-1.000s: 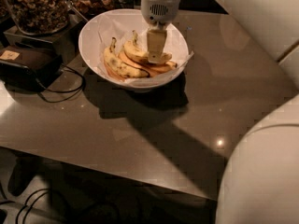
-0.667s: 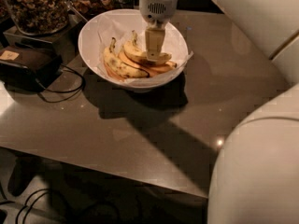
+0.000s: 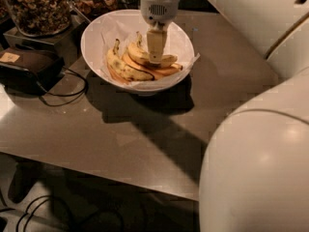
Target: Pick banana from white bowl
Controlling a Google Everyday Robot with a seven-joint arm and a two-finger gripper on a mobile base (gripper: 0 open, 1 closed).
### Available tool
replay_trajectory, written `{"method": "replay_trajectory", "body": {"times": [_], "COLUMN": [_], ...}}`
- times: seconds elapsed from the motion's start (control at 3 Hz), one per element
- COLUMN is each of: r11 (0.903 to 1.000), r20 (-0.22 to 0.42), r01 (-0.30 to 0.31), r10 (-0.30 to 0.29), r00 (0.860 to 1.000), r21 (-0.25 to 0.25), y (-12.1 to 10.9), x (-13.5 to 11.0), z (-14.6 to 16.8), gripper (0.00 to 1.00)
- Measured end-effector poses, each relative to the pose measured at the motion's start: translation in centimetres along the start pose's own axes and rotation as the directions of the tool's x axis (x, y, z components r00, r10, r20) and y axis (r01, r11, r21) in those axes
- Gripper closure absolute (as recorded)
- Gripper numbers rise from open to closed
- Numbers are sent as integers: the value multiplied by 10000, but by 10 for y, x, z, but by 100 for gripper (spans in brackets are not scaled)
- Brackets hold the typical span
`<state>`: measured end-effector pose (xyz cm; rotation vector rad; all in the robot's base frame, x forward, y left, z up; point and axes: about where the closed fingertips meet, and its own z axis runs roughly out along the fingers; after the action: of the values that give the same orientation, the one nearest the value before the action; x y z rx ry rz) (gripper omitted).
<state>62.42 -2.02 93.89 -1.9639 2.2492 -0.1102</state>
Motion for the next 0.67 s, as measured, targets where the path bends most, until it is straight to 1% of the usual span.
{"method": "replay_trajectory", "body": {"times": [0.67], "r11": [9998], "r20": [-23], "r01": [-25], "r10": [25], "r00": [10000], "r21": [-215], "y": [-4], "x": [-4], "z": [5], "gripper": [50]}}
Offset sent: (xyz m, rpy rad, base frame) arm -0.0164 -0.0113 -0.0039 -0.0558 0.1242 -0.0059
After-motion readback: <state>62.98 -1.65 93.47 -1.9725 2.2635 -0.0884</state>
